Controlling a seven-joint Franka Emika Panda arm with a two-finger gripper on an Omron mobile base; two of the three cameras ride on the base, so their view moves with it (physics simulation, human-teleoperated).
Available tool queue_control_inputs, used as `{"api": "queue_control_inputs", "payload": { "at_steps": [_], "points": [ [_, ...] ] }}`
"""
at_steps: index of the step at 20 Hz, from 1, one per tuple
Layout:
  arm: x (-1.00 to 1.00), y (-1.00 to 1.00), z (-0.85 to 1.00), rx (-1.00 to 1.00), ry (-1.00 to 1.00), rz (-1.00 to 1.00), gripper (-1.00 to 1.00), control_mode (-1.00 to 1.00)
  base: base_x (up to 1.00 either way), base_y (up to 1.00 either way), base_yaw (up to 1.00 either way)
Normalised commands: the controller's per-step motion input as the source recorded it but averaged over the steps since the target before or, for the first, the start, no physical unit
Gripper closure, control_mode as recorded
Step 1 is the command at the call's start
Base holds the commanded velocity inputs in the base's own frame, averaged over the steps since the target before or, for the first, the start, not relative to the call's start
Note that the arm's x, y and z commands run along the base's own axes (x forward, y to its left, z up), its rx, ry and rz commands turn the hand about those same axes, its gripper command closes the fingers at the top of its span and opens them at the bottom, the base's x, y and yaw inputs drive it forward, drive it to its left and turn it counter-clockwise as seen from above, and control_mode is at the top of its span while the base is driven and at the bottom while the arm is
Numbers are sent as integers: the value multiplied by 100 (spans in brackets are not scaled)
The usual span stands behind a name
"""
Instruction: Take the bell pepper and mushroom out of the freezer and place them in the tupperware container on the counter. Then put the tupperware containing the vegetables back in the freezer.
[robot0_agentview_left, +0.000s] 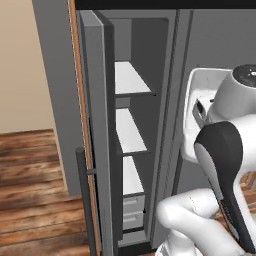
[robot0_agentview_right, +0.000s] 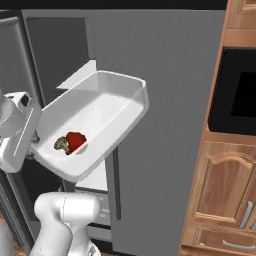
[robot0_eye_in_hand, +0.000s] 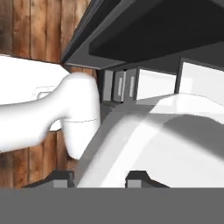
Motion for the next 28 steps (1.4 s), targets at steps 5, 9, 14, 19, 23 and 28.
{"api": "queue_control_inputs", "payload": {
  "at_steps": [5,9,14,19,23,28],
  "points": [
    [-26,14,11,-11,-6,10,100,-100,0,0,0],
    [-18,4,16,-10,-12,13,100,-100,0,0,0],
    [-3,0,24,-6,-15,10,100,-100,0,0,0],
    [0,0,14,-2,-3,17,100,-100,0,0,0],
    [0,6,11,0,0,23,100,-100,0,0,0],
    [12,26,14,0,0,18,100,-100,0,0,0]
  ]
}}
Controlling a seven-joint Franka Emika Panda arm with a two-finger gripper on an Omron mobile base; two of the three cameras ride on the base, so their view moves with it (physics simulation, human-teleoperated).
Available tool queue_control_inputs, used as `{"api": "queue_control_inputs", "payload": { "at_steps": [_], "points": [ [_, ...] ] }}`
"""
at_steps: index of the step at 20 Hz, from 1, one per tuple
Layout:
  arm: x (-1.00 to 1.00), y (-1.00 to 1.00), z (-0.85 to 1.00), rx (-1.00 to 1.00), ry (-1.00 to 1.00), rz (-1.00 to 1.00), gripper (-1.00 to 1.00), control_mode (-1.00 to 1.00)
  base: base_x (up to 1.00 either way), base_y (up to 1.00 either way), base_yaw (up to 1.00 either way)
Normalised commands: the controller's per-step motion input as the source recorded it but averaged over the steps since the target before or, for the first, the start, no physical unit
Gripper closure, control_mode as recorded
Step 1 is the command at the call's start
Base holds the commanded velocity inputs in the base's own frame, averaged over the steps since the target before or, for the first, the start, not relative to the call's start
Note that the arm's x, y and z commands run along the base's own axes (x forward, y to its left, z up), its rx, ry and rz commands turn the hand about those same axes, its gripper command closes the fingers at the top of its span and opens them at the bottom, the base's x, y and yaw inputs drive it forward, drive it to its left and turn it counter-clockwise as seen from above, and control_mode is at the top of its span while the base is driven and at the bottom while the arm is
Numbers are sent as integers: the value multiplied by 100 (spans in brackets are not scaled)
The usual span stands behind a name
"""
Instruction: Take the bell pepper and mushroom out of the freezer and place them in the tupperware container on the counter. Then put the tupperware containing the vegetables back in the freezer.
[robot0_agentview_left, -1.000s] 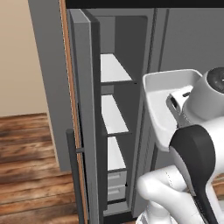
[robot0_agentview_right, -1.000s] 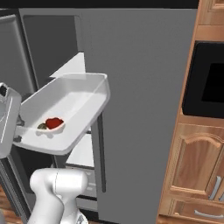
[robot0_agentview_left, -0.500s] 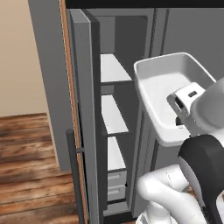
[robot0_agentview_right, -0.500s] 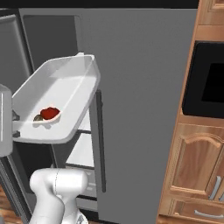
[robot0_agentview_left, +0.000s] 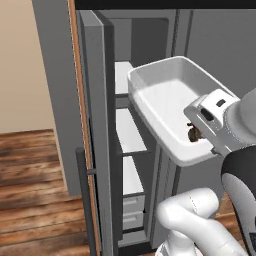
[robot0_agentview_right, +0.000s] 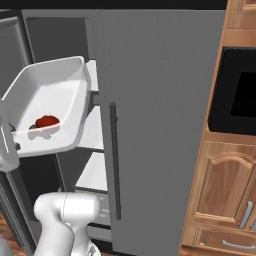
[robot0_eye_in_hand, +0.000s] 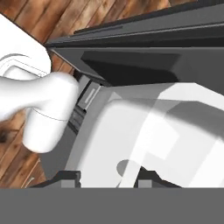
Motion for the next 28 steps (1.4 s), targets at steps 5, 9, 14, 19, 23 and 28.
{"api": "queue_control_inputs", "payload": {
  "at_steps": [5,9,14,19,23,28],
  "points": [
    [27,30,12,0,0,10,100,-100,0,0,0],
    [55,12,1,0,0,3,100,-100,0,0,0],
    [71,0,0,3,0,0,100,-100,0,0,0],
    [60,0,0,5,0,-7,100,-100,0,0,0],
    [56,0,0,5,-2,-7,100,-100,0,0,0],
    [58,0,0,4,-3,-1,100,-100,0,0,0]
  ]
}}
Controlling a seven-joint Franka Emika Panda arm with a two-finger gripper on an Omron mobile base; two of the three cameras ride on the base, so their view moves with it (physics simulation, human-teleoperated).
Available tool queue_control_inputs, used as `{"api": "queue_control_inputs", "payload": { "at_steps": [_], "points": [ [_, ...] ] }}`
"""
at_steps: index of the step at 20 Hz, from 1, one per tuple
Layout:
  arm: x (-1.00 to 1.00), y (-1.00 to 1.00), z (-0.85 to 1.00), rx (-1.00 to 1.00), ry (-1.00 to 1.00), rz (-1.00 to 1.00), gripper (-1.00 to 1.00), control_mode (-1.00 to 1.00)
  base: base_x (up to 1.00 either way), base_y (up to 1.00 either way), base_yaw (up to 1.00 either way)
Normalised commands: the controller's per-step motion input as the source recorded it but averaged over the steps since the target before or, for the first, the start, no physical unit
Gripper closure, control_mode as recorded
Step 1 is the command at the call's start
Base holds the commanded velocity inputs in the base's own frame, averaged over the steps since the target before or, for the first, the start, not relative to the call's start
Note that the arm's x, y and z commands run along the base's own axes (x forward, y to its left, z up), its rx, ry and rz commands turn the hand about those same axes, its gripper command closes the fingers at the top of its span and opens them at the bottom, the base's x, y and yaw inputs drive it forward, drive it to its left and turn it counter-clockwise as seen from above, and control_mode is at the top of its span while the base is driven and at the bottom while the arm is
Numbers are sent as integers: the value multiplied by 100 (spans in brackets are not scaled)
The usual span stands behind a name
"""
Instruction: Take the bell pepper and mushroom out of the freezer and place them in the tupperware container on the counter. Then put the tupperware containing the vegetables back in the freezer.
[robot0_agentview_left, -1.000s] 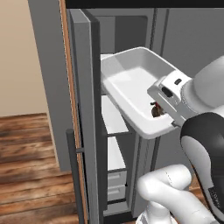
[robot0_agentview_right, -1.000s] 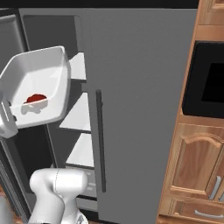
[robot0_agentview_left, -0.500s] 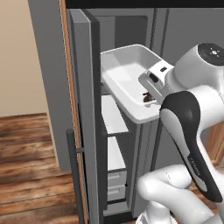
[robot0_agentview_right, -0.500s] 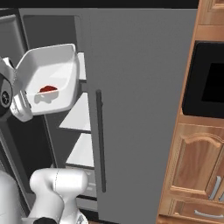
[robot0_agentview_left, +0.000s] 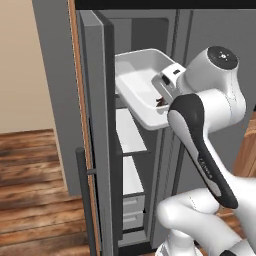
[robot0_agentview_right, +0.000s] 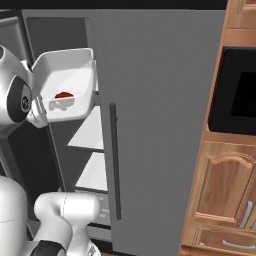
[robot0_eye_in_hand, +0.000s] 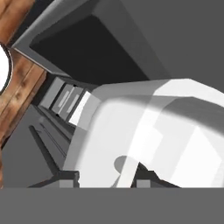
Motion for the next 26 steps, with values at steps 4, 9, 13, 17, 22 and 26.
{"api": "queue_control_inputs", "payload": {
  "at_steps": [4,9,13,17,22,26],
  "points": [
    [54,12,0,4,-4,0,100,-100,0,0,0],
    [68,23,0,2,-8,-2,100,-100,0,0,0],
    [79,31,0,1,-2,-6,100,-100,0,0,0],
    [91,20,0,2,1,-7,100,-100,0,0,0],
    [87,13,0,4,2,-4,100,-100,0,0,0],
    [83,2,2,8,7,0,100,-100,0,0,0]
  ]
}}
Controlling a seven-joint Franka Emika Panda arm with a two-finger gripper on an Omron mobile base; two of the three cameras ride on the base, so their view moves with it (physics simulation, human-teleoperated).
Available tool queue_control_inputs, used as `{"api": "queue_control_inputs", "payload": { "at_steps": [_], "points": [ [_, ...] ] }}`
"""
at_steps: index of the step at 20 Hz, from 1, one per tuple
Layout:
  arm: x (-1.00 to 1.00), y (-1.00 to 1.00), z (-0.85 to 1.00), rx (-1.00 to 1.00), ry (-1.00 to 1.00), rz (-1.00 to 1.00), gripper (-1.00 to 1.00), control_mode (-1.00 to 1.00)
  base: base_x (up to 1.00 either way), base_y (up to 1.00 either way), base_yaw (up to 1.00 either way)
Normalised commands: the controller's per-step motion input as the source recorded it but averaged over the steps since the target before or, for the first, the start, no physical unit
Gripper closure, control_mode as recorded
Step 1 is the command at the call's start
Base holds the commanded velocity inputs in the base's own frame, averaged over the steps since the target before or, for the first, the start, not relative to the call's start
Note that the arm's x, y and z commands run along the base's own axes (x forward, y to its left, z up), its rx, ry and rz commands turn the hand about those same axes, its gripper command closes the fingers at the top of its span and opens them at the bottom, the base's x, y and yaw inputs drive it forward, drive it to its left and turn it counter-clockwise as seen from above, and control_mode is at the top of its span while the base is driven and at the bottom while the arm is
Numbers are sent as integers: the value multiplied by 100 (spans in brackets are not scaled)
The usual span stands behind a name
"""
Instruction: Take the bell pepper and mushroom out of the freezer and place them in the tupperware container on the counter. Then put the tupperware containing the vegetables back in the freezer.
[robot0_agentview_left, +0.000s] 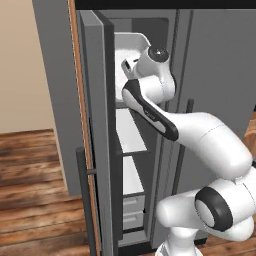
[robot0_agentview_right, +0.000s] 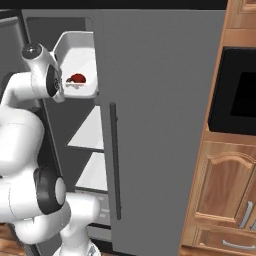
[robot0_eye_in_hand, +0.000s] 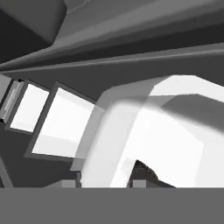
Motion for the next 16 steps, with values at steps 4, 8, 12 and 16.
{"api": "queue_control_inputs", "payload": {
  "at_steps": [4,8,12,16],
  "points": [
    [62,0,10,9,9,0,100,-100,0,0,0],
    [53,0,6,4,11,0,100,-100,0,0,0],
    [38,0,14,0,5,0,100,-100,0,0,0],
    [55,0,13,0,1,-1,100,-100,0,0,0]
  ]
}}
